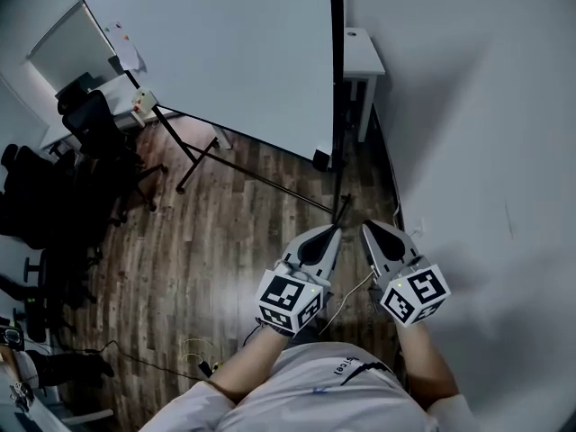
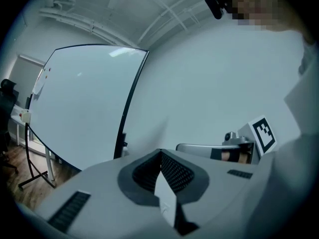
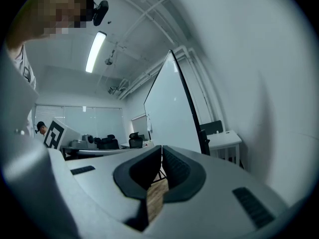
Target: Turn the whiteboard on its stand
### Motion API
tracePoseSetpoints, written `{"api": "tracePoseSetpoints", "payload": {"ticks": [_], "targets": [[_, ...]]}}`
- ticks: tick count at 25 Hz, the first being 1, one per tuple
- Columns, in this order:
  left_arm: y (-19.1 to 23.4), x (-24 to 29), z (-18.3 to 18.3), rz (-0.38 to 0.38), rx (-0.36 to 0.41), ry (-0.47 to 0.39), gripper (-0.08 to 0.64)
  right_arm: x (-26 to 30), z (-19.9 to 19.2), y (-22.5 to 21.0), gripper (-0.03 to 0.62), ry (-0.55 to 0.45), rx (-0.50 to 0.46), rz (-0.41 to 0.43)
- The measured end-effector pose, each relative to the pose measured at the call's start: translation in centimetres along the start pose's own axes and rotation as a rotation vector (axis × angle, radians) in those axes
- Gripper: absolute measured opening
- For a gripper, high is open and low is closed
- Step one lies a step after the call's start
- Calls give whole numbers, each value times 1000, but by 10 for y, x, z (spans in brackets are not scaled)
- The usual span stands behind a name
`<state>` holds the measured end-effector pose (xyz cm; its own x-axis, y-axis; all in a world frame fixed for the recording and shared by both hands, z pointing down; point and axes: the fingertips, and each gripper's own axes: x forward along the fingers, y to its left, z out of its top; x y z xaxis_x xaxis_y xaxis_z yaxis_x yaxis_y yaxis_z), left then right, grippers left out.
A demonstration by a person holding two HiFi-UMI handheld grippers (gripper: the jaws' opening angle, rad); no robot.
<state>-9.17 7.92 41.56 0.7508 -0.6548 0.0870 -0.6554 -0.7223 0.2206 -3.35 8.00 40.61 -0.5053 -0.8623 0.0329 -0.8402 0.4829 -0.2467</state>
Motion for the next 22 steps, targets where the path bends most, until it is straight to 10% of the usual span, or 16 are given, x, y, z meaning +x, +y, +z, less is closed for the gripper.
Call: {"api": "tracePoseSetpoints", "payload": {"ticks": [22], "targets": [[147, 112, 11, -144, -21, 66, 0, 183, -53, -130, 102, 105, -25, -136]]}}
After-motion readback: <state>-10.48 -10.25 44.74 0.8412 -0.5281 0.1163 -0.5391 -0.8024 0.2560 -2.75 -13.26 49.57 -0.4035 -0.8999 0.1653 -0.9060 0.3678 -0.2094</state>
